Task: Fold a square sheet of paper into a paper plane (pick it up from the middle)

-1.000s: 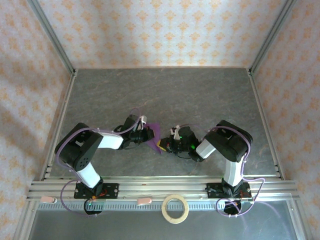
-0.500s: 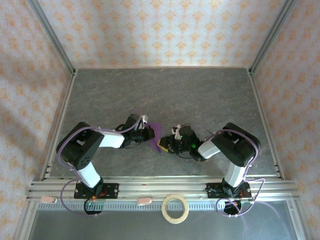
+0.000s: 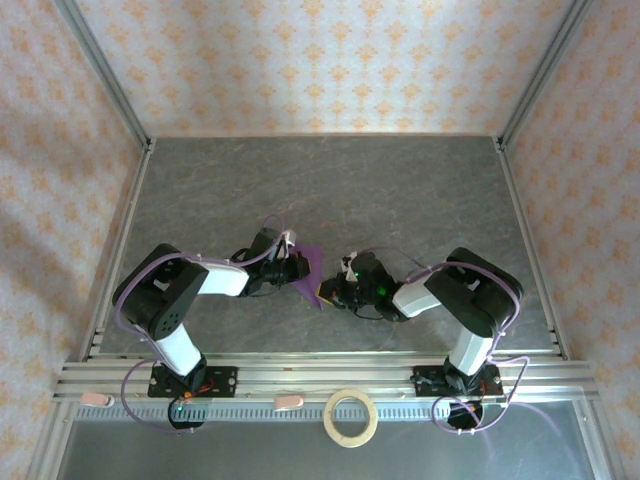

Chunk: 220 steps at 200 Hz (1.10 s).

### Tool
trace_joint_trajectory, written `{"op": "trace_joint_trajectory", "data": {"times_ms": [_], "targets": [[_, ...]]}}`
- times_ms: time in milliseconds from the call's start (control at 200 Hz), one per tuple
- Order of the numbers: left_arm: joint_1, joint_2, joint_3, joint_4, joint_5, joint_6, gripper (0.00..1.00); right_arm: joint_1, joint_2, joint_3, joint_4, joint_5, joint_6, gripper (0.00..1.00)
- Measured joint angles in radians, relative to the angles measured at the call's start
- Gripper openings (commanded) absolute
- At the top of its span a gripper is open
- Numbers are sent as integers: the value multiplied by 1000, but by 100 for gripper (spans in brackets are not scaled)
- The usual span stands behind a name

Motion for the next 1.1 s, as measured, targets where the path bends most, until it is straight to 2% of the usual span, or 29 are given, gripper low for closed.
{"op": "trace_joint_trajectory", "data": {"times_ms": [95, 185, 375, 515, 756, 831, 1011, 1101], "targets": [[0, 0, 0, 0, 0, 0, 9, 9, -21, 2, -35, 10, -7, 20], [0, 0, 0, 0, -1, 0, 9, 14, -44, 3, -69, 20, -14, 20], [0, 0, 0, 0, -2, 0, 9, 24, -53, 11, -135, 45, -32, 3], [0, 0, 0, 0, -2, 0, 9, 31, -54, 29, -175, 56, -42, 3], [0, 0, 0, 0, -3, 0, 9, 44, -76, 60, -244, 80, -51, 22], [0, 0, 0, 0, -3, 0, 9, 46, -81, 72, -270, 84, -56, 22], [0, 0, -1, 0, -3, 0, 9, 52, -82, 101, -356, 111, -76, 7], [0, 0, -1, 0, -3, 0, 9, 53, -82, 111, -381, 123, -85, 4]]}}
